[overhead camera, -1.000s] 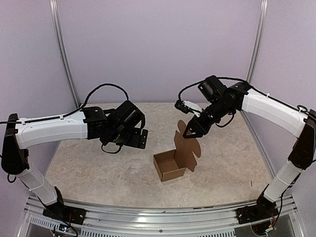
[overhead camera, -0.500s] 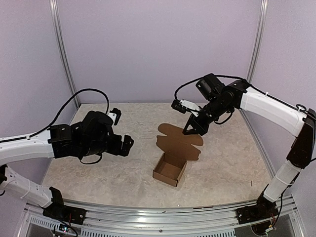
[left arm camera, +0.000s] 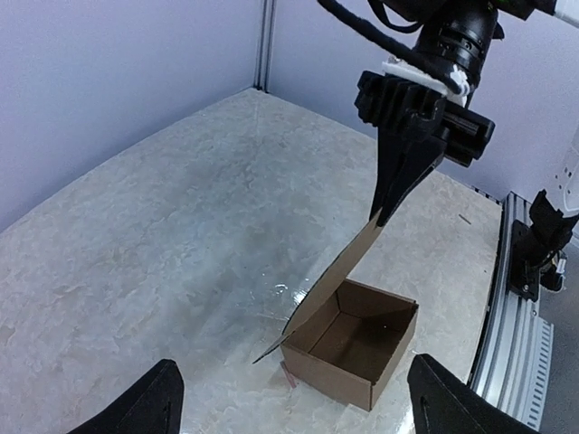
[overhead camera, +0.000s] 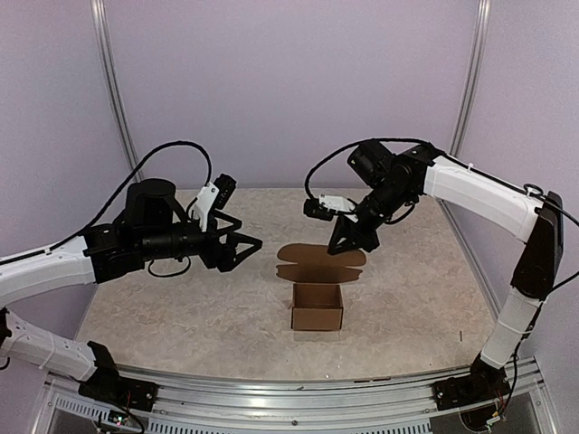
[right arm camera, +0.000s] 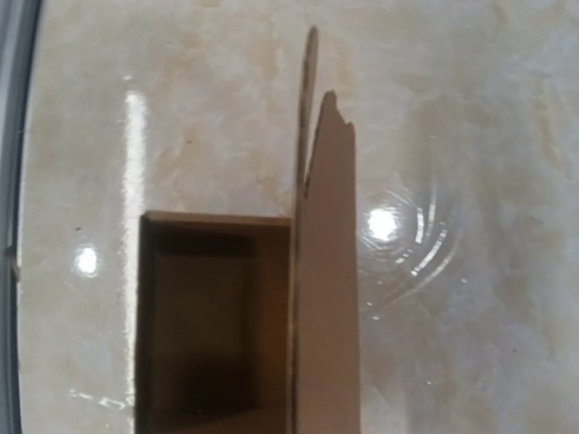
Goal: Fold the paper box
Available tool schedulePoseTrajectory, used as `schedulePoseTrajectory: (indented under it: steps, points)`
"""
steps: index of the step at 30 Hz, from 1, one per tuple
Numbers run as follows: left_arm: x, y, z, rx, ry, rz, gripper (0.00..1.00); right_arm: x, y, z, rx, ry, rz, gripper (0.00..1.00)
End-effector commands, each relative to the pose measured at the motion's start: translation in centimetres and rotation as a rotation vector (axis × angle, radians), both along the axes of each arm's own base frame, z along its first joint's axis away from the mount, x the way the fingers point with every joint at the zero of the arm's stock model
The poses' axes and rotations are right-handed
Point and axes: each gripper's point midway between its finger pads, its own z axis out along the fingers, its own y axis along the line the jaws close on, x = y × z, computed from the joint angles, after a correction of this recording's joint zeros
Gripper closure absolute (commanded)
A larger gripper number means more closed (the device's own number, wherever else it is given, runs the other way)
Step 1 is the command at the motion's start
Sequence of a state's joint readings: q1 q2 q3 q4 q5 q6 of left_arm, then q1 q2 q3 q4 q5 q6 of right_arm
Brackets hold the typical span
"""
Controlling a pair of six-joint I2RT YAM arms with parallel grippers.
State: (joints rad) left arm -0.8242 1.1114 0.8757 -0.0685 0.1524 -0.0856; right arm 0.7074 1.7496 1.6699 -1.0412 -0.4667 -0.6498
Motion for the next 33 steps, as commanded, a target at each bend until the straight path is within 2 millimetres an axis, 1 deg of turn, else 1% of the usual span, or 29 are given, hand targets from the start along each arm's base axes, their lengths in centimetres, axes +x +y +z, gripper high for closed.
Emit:
schedulePoseTrajectory:
  steps: [1,2,4,7,11,15,20,25,27,30,33]
  points:
    - [-0.6,-2.9,-1.2,0.091,-0.053,-0.154,0.16,-1.5,0.4,0.9,0.034,0.020,0.061,1.00]
    - [-0.4,-3.4,-1.1,0.100,-0.067,-0.160,0.16,-1.5,0.4,1.2,0.039,0.017,0.061,1.00]
    - [0.1,-4.4,-2.1,0.136,-0.069,-0.170,0.16,-1.6,0.4,1.7,0.046,0.012,0.059,1.00]
    - [0.4,-5.8,-2.4,0.154,-0.084,-0.194,0.19,-1.9,0.3,2.2,0.055,0.012,0.058,1.00]
    - [1.0,-7.2,-2.8,0.180,-0.085,-0.211,0.37,-2.0,0.3,2.5,0.062,0.021,0.044,1.00]
    - [1.6,-7.7,-3.5,0.208,-0.085,-0.194,0.50,-2.3,0.2,3.0,0.075,0.022,0.042,1.00]
    - [1.5,-8.3,-4.1,0.220,-0.067,-0.208,0.52,-2.5,0.2,3.9,0.101,0.016,0.033,1.00]
    - [1.3,-9.5,-4.1,0.225,-0.056,-0.224,0.58,-2.2,0.1,4.3,0.114,-0.006,0.000,1.00]
    - [1.1,-10.0,-4.0,0.222,-0.048,-0.230,0.62,-1.9,0.0,4.3,0.113,-0.013,-0.020,1.00]
    - [0.9,-10.9,-3.6,0.203,-0.021,-0.230,0.72,-1.1,-0.1,3.9,0.096,-0.024,-0.060,1.00]
    - [0.9,-11.6,-2.6,0.166,0.011,-0.210,0.77,-0.3,-0.2,3.5,0.078,-0.035,-0.100,1.00]
